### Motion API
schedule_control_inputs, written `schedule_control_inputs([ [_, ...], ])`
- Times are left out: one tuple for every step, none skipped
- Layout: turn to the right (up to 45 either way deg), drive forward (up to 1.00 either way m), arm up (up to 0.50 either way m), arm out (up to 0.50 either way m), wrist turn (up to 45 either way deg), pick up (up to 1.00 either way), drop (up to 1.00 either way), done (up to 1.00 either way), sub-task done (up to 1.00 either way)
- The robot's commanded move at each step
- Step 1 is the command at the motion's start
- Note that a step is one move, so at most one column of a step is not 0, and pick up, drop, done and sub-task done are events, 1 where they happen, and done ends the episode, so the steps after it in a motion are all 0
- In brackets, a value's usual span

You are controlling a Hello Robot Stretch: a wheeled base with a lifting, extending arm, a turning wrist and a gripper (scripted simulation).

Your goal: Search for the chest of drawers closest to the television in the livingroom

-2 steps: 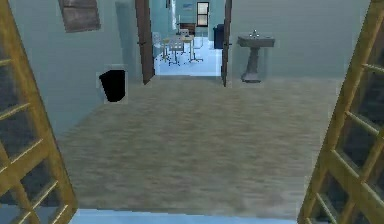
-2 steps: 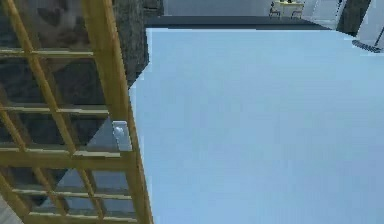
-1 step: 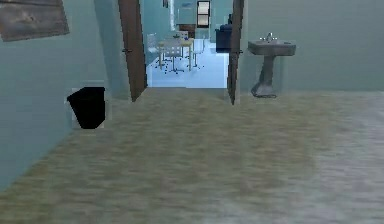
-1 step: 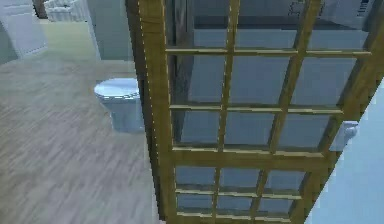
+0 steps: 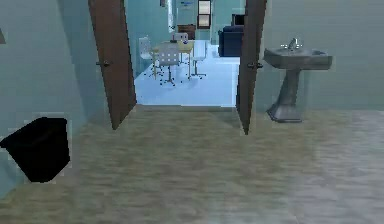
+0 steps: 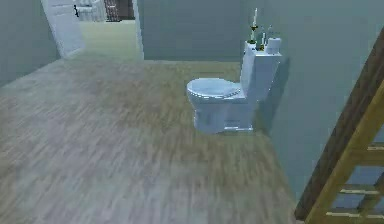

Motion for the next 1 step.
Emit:
schedule_control_inputs([
  [0.0,1.0,0.0,0.0,0.0,0.0,0.0,0.0,0.0],
])
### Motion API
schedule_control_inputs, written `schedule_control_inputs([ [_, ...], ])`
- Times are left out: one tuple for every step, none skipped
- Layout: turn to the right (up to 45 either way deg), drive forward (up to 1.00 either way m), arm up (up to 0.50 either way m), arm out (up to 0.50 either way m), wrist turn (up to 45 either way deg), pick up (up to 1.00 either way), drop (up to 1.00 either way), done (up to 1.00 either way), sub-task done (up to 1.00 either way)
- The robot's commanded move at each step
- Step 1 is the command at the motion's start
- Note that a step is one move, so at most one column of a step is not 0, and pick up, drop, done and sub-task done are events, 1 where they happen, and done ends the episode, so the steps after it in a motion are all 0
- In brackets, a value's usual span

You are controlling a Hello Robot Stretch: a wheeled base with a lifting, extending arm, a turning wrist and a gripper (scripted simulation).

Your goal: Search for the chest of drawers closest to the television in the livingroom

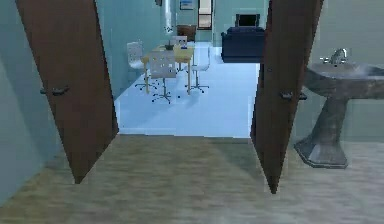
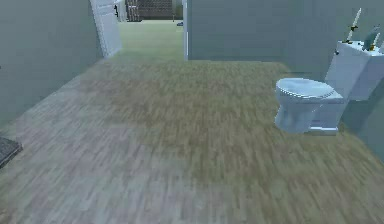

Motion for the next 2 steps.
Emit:
schedule_control_inputs([
  [0.0,1.0,0.0,0.0,0.0,0.0,0.0,0.0,0.0],
  [-3.0,0.0,0.0,0.0,0.0,0.0,0.0,0.0,0.0],
])
